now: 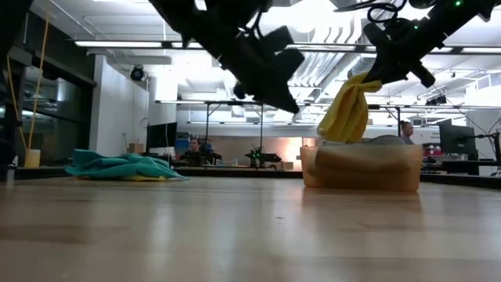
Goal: Fold microfiber towels
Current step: Put the right folded yellow microfiber cloth into the orange bin
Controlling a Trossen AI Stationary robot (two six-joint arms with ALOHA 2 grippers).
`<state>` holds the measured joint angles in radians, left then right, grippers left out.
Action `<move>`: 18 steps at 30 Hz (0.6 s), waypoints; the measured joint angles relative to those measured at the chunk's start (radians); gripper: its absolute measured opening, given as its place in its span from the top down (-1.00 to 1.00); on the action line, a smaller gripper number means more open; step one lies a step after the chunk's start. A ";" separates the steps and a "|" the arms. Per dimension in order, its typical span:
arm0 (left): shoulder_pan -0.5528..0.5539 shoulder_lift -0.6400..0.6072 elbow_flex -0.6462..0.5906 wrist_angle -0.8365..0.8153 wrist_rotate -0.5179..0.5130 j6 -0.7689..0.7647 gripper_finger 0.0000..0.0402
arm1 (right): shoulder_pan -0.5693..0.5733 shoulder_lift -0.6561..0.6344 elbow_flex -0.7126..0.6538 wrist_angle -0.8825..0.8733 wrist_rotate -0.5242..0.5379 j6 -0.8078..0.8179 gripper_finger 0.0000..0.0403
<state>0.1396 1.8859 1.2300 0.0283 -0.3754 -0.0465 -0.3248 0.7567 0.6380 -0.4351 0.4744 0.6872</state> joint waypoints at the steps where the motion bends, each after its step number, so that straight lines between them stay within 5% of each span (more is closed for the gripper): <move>1: 0.010 0.002 0.000 -0.012 -0.020 -0.004 1.00 | 0.000 -0.004 0.000 -0.001 0.001 0.000 0.95; 9: 0.099 0.118 -0.003 0.028 0.099 -0.159 1.00 | 0.000 -0.011 0.000 -0.002 0.002 -0.003 0.95; 18: 0.088 0.241 0.052 0.102 0.111 -0.240 1.00 | 0.000 -0.011 0.000 -0.001 0.002 -0.011 0.95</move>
<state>0.2272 2.1271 1.2822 0.1299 -0.2645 -0.2864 -0.3244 0.7460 0.6380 -0.4361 0.4766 0.6765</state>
